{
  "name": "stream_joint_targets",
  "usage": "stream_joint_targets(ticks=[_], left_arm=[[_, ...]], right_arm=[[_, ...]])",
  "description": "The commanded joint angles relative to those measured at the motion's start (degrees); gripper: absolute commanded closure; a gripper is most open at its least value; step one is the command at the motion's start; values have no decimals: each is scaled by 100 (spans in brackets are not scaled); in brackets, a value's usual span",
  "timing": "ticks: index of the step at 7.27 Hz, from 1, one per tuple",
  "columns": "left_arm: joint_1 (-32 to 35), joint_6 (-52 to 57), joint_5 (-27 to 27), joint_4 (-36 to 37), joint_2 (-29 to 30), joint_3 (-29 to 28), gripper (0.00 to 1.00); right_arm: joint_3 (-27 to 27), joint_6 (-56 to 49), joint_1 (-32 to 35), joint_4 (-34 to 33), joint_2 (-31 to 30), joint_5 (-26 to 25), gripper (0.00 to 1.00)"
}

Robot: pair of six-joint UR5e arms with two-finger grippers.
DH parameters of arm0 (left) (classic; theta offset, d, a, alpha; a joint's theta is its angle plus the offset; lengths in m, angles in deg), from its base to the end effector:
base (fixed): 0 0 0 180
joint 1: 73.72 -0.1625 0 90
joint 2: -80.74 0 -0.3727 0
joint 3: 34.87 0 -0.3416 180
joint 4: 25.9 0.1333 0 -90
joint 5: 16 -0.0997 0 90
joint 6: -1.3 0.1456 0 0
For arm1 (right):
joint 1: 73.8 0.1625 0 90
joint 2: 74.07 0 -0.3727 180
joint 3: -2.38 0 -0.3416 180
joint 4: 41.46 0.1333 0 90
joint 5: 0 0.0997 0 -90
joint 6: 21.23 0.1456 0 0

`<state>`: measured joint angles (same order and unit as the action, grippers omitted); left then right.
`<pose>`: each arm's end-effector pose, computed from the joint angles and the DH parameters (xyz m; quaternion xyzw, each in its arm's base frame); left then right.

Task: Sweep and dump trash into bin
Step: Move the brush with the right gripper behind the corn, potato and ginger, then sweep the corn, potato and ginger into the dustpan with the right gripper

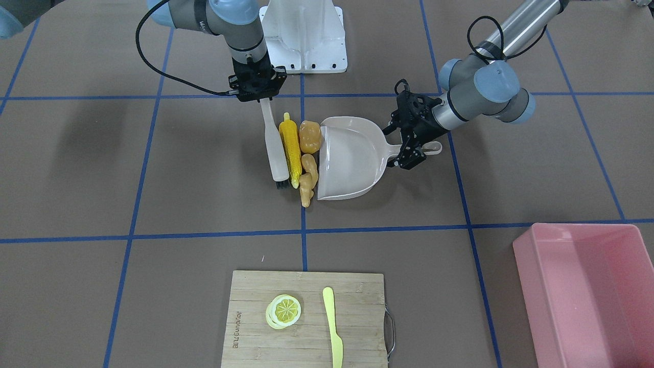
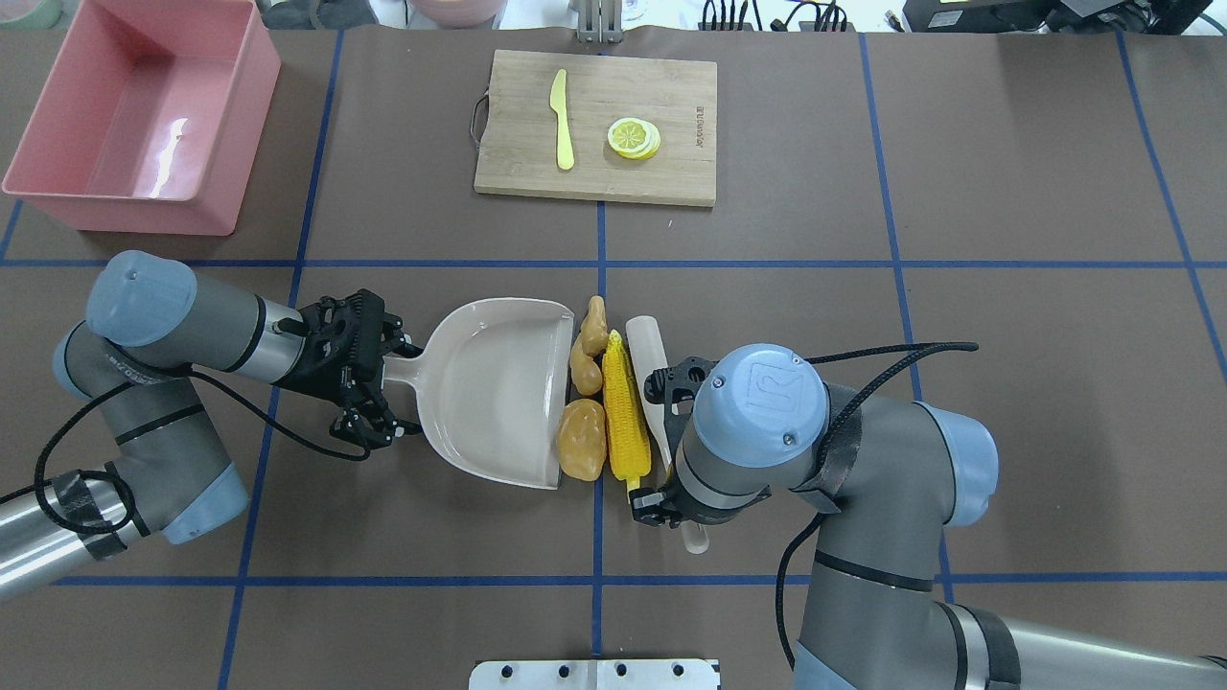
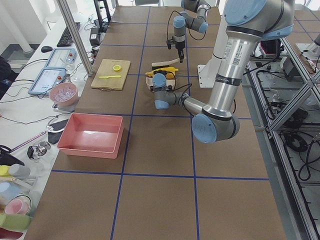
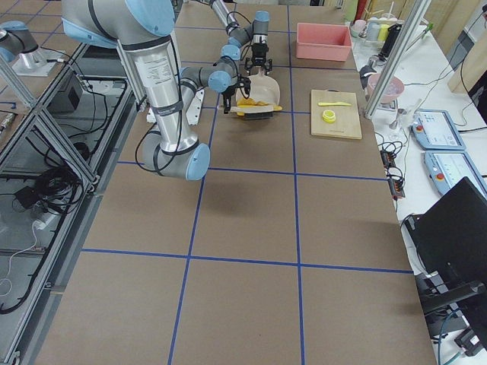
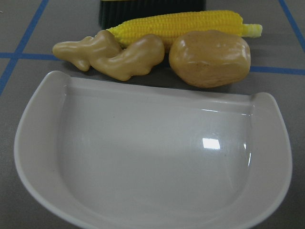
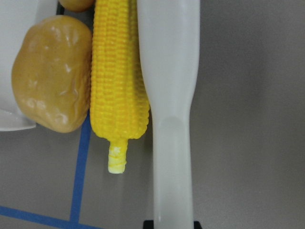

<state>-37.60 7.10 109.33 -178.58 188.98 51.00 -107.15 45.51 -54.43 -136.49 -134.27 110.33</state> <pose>0.4447 -0.3853 0.3633 0.4436 0.4583 0.5351 0.5540 -0.5146 -0.2686 0.2549 -0.0174 -0.4051 -0.0974 0.9089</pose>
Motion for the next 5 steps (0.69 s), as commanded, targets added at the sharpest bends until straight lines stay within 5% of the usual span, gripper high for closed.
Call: stream_joint_targets(ticks=[1,5], left_arm=[[0,0,0,1,-5,1,3],[0,0,-9,19,3,1,3]], right_arm=[[185,14,-12,20,201,-29,100],[660,93,-3,615,536,-4,100]])
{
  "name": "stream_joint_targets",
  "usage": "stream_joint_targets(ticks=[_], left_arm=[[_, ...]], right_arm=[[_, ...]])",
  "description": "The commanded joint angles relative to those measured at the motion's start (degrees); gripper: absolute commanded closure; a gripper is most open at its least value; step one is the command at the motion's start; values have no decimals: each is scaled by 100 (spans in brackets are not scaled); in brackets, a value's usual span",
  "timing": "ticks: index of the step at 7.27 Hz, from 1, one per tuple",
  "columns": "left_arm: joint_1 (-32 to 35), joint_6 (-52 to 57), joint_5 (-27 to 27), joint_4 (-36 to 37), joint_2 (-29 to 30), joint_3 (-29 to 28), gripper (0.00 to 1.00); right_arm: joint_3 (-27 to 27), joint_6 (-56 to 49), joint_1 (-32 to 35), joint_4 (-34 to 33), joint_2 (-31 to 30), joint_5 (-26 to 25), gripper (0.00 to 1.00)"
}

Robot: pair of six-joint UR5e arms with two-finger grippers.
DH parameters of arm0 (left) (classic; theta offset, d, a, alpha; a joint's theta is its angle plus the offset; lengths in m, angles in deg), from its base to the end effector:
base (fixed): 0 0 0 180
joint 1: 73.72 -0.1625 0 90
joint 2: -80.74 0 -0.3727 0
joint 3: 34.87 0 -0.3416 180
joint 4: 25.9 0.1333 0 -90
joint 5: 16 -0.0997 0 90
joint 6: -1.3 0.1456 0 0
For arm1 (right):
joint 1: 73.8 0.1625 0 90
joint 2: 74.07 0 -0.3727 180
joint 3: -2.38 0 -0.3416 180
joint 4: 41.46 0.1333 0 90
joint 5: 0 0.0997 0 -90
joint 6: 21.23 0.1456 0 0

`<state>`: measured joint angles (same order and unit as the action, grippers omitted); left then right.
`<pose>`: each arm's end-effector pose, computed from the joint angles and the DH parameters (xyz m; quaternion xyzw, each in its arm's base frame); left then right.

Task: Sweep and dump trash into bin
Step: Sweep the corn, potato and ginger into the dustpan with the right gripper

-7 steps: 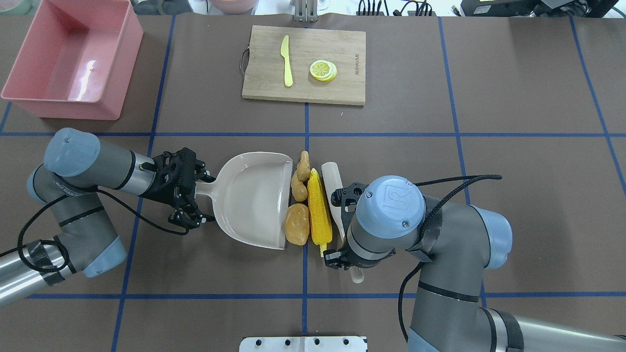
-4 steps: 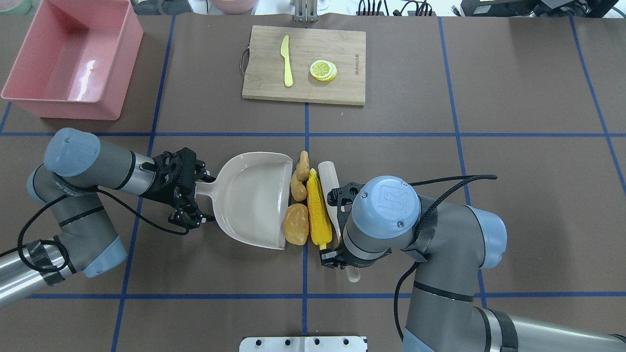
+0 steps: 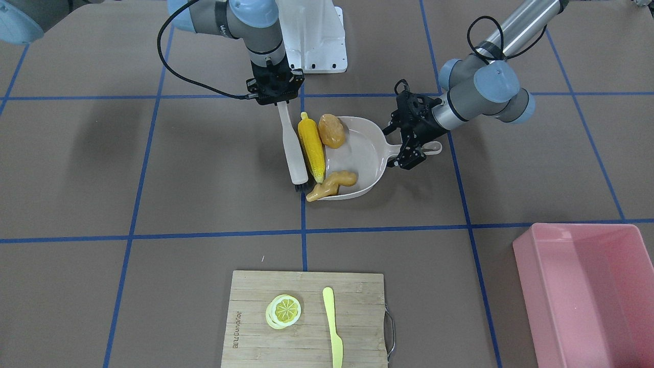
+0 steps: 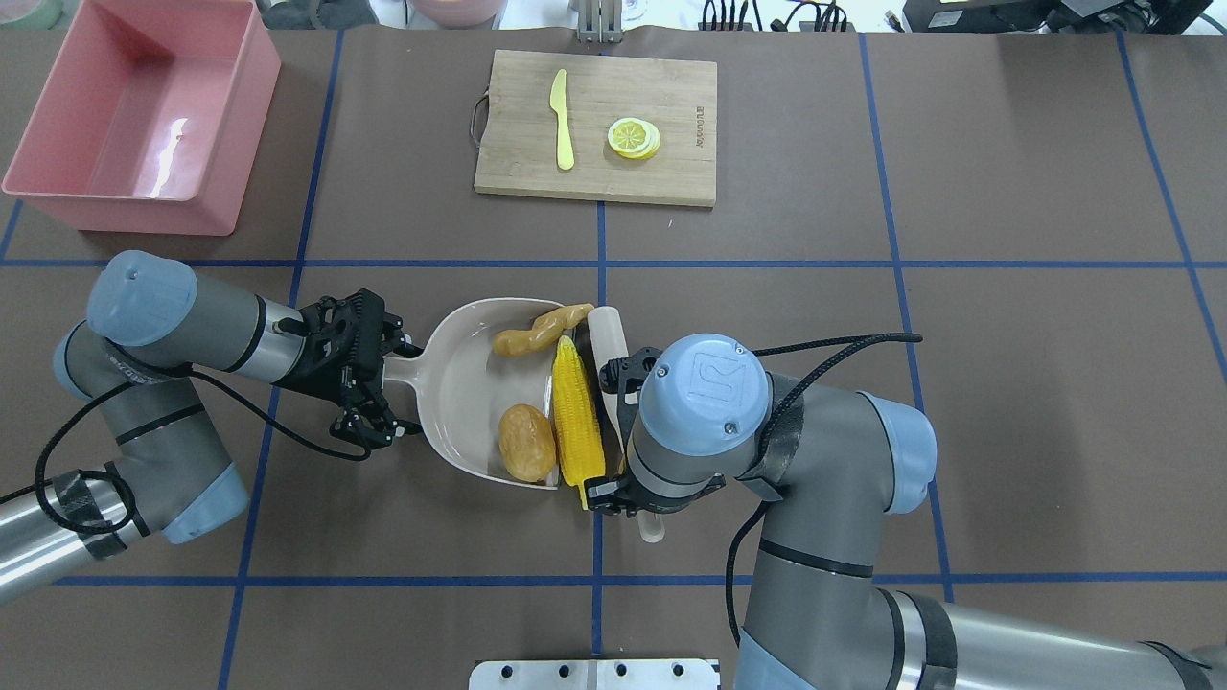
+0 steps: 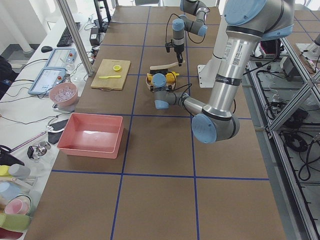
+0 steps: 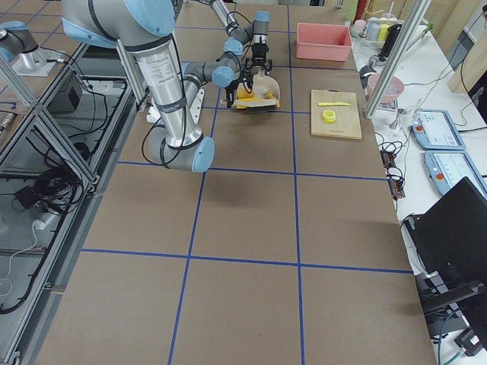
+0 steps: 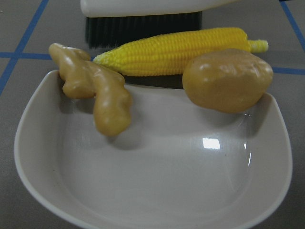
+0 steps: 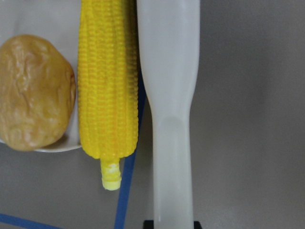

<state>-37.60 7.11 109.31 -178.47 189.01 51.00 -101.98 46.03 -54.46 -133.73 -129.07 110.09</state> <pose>0.4449 -0.3855 0.3632 0.4432 0.4580 0.5351 0.5545 -0.5426 -0.2787 0.2287 -0.0080 -0.4245 -0.0964 0.9002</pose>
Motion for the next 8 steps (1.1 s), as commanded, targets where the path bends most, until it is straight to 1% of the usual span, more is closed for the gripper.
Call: stream_joint_targets(ticks=[1,5,7,8], left_arm=[[0,0,-7,8,0,0,3],[0,0,-7,8,0,0,3],[0,0,-7,8,0,0,3],[0,9,-7,8,0,0,3]], right_arm=[[214,58,-8,385,103,20,100],[382,32,-8,386,499,29,100],[670,58,0,386,858,29,100],[689,58,0,386,903,55,100]])
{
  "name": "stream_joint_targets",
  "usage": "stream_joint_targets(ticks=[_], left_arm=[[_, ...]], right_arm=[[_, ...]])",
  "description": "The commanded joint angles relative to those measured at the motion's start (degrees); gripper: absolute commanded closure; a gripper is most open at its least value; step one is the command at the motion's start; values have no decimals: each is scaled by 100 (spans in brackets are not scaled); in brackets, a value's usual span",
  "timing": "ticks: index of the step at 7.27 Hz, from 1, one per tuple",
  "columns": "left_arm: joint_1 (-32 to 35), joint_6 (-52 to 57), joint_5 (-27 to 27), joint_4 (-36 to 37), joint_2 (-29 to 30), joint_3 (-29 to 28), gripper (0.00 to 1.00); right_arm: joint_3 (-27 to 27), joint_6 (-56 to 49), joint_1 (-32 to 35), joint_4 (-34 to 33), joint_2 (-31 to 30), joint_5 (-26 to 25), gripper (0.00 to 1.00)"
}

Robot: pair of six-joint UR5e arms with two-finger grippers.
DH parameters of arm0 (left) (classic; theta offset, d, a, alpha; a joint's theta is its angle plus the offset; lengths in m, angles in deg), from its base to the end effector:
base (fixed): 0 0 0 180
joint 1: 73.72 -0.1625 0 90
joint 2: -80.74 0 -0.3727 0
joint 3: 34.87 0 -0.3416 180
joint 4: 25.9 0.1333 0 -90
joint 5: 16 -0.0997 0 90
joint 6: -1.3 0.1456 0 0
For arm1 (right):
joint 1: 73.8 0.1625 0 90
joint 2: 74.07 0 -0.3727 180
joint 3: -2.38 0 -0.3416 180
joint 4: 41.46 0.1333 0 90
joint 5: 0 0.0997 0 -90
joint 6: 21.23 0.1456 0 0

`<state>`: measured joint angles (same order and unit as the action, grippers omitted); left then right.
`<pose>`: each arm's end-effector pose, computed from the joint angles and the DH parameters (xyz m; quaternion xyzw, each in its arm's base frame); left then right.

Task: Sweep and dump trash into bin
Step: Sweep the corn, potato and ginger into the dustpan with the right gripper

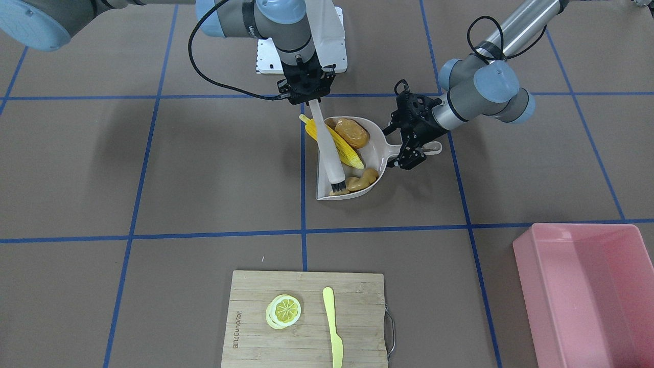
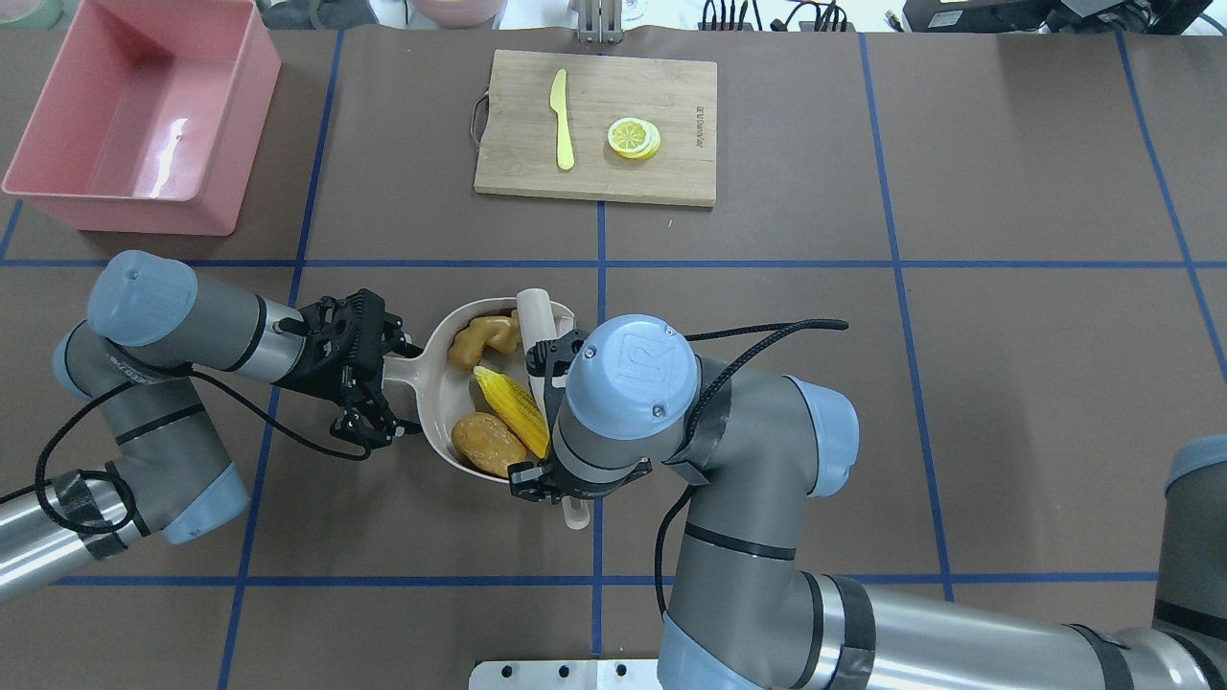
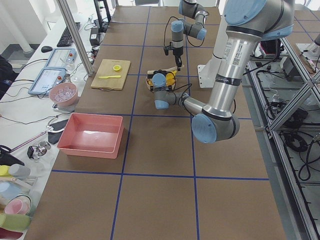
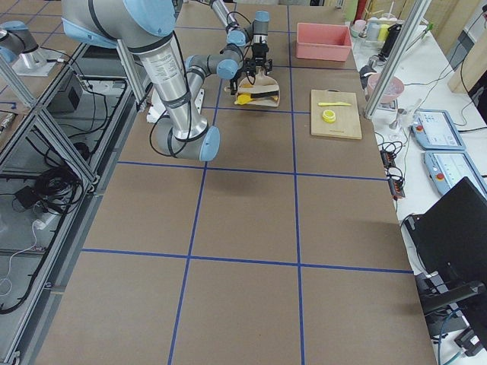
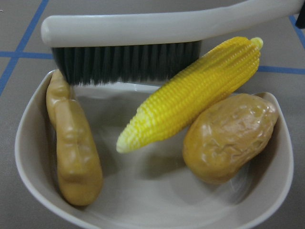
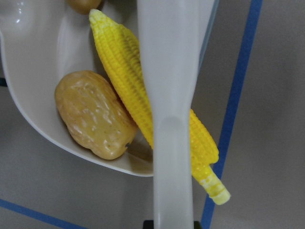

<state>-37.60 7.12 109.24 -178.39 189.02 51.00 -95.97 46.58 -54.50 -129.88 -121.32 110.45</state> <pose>0.4450 -0.3858 0.3634 0.4430 0.4576 0.5350 0.5551 -0.5734 -0.2881 0.1738 0.0059 -0.4647 -0.1010 0.8797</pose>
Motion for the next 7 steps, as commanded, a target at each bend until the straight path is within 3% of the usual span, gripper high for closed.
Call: stream_joint_targets(ticks=[1,3,5,7], left_arm=[[0,7,0,0,0,0,3],[0,7,0,0,0,0,3],[0,7,0,0,0,0,3],[0,7,0,0,0,0,3]], right_arm=[[79,4,4,-9,146,55,100],[-244,-101,502,-114,-221,913,100],[-552,-730,601,-961,-285,917,100],[-789,-735,471,-1133,-564,864,100]])
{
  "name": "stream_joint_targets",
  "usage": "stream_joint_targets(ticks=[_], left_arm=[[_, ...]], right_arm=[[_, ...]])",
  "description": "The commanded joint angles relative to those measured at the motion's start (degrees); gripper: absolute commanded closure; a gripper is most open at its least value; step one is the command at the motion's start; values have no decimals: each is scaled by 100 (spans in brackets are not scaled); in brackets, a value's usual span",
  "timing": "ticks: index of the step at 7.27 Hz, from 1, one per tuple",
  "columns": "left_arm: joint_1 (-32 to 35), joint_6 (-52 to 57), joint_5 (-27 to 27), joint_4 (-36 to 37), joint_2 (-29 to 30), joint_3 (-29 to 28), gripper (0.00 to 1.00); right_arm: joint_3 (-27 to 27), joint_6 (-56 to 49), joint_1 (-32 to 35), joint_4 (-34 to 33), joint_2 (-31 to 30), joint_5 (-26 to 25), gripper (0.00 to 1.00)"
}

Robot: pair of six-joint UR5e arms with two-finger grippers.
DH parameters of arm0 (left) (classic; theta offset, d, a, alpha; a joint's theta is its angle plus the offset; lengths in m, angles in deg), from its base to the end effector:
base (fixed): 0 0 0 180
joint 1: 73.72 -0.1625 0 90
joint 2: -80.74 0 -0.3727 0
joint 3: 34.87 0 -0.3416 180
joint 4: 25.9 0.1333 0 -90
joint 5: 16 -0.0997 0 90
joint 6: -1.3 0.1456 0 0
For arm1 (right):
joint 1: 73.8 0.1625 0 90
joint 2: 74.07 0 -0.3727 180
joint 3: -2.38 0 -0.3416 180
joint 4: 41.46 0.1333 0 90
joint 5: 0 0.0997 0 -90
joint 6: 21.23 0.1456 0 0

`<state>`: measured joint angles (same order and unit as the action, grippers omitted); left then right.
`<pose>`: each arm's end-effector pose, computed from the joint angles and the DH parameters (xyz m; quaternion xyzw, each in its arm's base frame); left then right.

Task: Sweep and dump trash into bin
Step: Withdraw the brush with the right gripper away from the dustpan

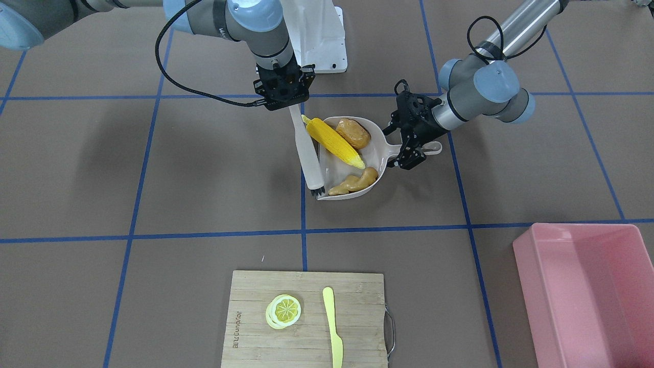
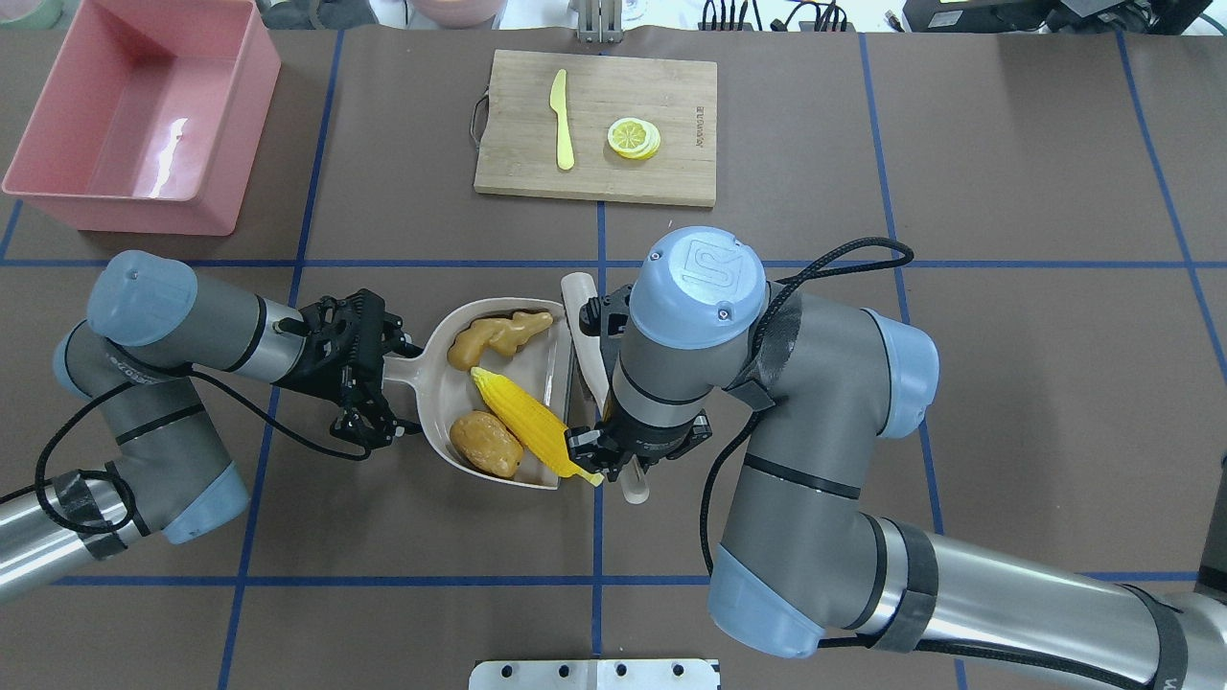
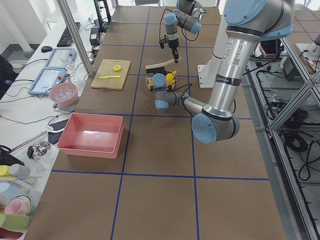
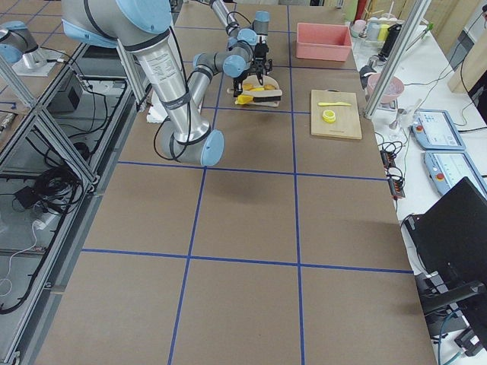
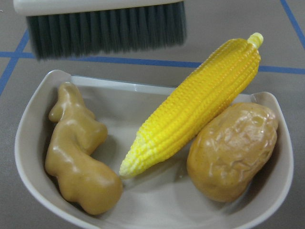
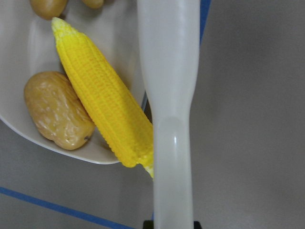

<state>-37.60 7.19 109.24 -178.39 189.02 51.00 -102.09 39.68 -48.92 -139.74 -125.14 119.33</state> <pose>0.4450 -0.3858 0.3634 0.4433 0.4573 0.5353 0.5548 -0.5166 -0.3079 0.1971 -0.0399 -0.4368 -0.1299 0.8892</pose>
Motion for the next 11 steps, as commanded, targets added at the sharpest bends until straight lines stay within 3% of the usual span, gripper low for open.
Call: stream_joint_targets(ticks=[1,3,4,6,7,9,11], left_arm=[[0,0,0,0,0,0,3],[-9,0,0,0,0,0,4],[-9,-9,0,0,0,0,11],[-9,0,0,0,0,0,32],[0,17,0,0,0,9,40],[0,44,-17,-9,0,18,63],[0,53,-140,-18,0,61,66]], right_arm=[[-509,-80,-183,-217,-610,-42,100],[-933,-290,112,-960,-904,-86,100],[-1195,-369,375,-1321,-1148,-251,100],[-1775,-1192,684,-1176,-2356,-358,100],[-1970,-1205,921,-792,-3007,-358,100],[-1824,-1433,1492,1467,-4877,-271,100],[-1542,-1408,1949,2635,-5797,-17,100]])
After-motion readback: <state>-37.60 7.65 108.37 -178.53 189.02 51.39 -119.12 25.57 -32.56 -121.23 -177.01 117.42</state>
